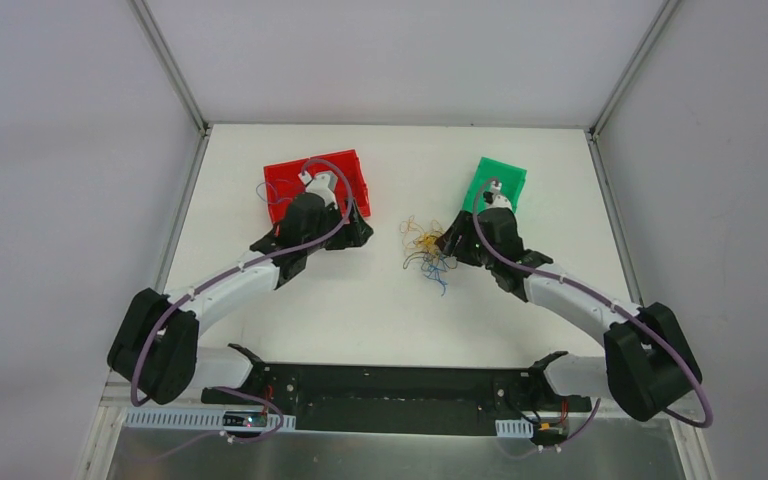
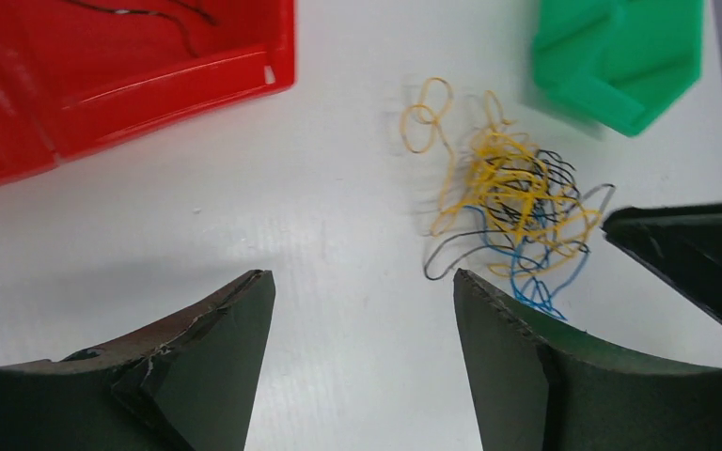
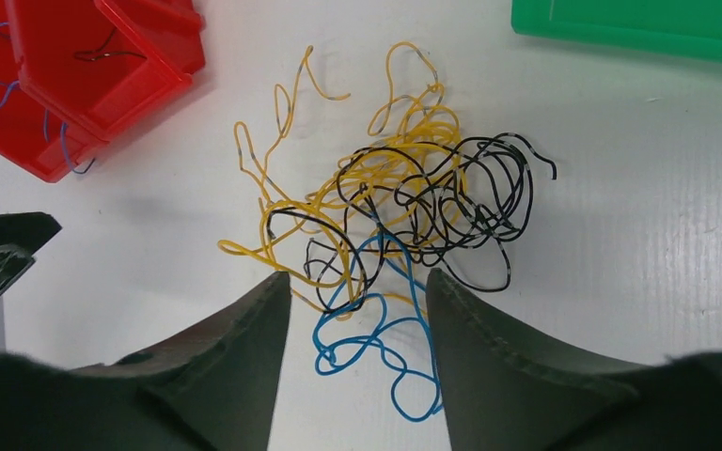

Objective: Untangle the cables

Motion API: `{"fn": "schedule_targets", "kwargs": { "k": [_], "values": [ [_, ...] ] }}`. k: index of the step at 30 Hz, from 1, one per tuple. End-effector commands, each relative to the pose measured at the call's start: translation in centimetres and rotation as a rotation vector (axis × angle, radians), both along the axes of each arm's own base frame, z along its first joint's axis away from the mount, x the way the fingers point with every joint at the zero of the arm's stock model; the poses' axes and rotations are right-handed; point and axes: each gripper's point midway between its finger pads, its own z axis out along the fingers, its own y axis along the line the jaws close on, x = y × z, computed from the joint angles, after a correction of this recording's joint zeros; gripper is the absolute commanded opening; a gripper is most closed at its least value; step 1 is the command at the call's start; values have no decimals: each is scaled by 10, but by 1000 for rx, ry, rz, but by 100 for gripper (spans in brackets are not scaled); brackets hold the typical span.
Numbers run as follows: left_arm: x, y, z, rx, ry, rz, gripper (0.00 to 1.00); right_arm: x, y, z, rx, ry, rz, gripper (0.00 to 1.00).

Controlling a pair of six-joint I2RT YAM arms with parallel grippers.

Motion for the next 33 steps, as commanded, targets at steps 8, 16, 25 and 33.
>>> {"fn": "schedule_targets", "kwargs": {
  "k": [8, 16, 25, 33],
  "values": [
    [-29, -32, 90, -150, -228, -243, 72, 10, 48, 13, 42, -62, 175, 4],
    [-32, -25, 99, -144, -313, -229, 75, -41, 74, 66, 109, -235, 369, 0],
    [-35, -56, 96, -200, -298, -396, 75, -71, 73, 97, 198, -317, 457, 0],
    [-47, -72, 103, -261, -310, -505, 74, -60, 57, 97, 163, -336, 348, 0]
  ]
}}
